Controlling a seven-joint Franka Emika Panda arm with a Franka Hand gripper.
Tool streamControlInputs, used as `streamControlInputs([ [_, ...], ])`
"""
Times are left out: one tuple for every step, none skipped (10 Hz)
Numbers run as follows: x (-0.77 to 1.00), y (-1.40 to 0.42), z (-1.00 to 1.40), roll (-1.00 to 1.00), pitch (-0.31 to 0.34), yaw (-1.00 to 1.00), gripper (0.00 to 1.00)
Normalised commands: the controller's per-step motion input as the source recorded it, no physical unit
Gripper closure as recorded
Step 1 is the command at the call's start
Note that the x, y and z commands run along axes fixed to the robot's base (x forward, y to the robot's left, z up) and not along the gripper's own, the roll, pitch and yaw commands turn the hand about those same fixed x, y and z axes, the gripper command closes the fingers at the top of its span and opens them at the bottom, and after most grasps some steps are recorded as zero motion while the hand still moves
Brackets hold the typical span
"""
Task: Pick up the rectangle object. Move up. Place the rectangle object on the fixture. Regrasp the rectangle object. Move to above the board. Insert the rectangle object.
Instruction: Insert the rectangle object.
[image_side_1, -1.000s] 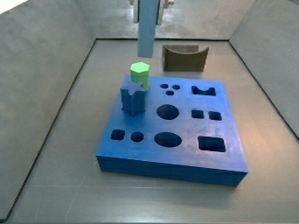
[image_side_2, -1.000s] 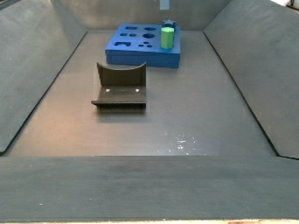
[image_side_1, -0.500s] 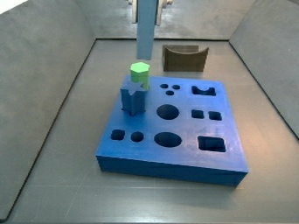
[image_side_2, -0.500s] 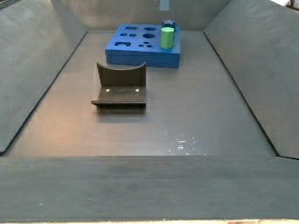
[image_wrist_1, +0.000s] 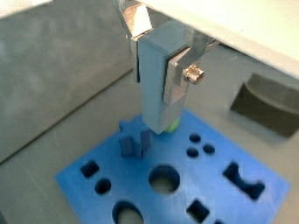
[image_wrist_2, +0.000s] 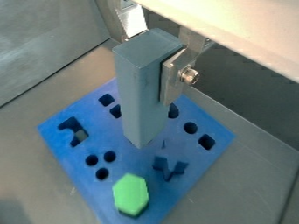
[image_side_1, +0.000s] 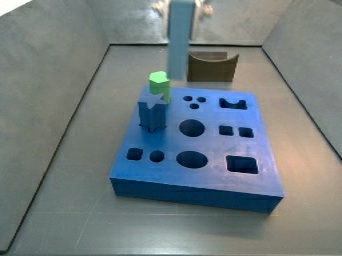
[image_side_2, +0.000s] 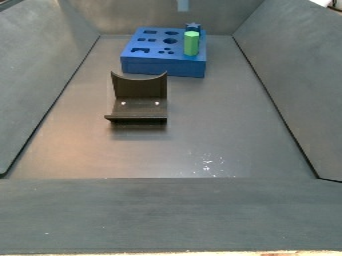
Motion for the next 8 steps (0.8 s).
streamControlInputs([
  [0.55,-0.25,-0.41,0.00,0.063,-0.39,1.00],
  [0.00,0.00,-0.05,0.00,0.000,0.00,1.00],
  [0.00,-0.16,-0.10,0.00,0.000,-0.95,1.00],
  [0.00,0.00,-0.13,0.00,-0.009,-1.00,1.00],
  [0.00,0.00,-0.13,0.00,-0.009,-1.00,1.00],
  [0.00,0.00,-0.14,0.00,-0.009,-1.00,1.00],
  [0.00,0.00,-0.20,0.00,-0.037,-1.00,1.00],
  [0.00,0.00,-0.17,-0.11,-0.149,-1.00,1.00],
])
